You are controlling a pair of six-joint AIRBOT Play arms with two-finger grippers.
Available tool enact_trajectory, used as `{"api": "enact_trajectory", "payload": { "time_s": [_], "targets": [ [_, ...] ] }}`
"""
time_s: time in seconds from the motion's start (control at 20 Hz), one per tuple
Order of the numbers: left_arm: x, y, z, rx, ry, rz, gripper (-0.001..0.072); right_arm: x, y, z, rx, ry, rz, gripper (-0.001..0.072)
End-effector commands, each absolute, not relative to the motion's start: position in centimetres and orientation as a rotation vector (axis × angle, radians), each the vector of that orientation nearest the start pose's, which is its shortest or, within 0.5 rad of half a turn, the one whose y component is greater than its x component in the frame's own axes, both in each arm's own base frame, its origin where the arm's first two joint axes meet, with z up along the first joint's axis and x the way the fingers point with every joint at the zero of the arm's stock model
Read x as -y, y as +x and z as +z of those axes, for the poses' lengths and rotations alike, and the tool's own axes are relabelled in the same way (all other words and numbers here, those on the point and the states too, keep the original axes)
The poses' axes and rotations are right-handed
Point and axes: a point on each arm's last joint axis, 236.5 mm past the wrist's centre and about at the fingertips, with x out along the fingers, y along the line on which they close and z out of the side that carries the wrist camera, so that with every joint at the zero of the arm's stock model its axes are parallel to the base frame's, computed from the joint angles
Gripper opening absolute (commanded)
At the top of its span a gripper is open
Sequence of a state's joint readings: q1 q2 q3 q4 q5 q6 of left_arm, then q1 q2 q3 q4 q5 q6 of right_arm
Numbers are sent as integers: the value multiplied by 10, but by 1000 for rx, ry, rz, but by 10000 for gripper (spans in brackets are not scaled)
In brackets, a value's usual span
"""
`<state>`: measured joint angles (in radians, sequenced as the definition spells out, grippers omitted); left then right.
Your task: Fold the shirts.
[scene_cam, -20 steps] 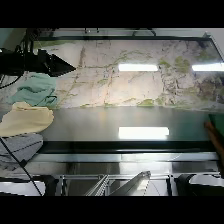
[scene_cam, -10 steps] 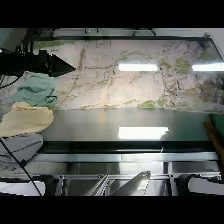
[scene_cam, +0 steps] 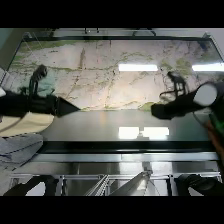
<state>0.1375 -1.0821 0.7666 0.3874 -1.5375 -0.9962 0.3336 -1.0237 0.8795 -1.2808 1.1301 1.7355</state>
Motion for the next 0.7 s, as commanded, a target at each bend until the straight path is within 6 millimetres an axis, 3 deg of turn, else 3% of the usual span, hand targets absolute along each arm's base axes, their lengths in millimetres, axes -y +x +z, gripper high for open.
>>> {"api": "enact_trajectory", "payload": {
  "time_s": [0.0,0.2,0.65],
  "targets": [
    [186,204,36,-1242,-778,-905,26,-201,244,-12,-1279,238,429,17],
    [188,189,33,-1214,-765,-894,27,-205,248,-9,-1258,254,442,18],
    [188,185,43,-1188,-758,-890,24,-207,246,-9,-1269,265,447,18]
  ]
}}
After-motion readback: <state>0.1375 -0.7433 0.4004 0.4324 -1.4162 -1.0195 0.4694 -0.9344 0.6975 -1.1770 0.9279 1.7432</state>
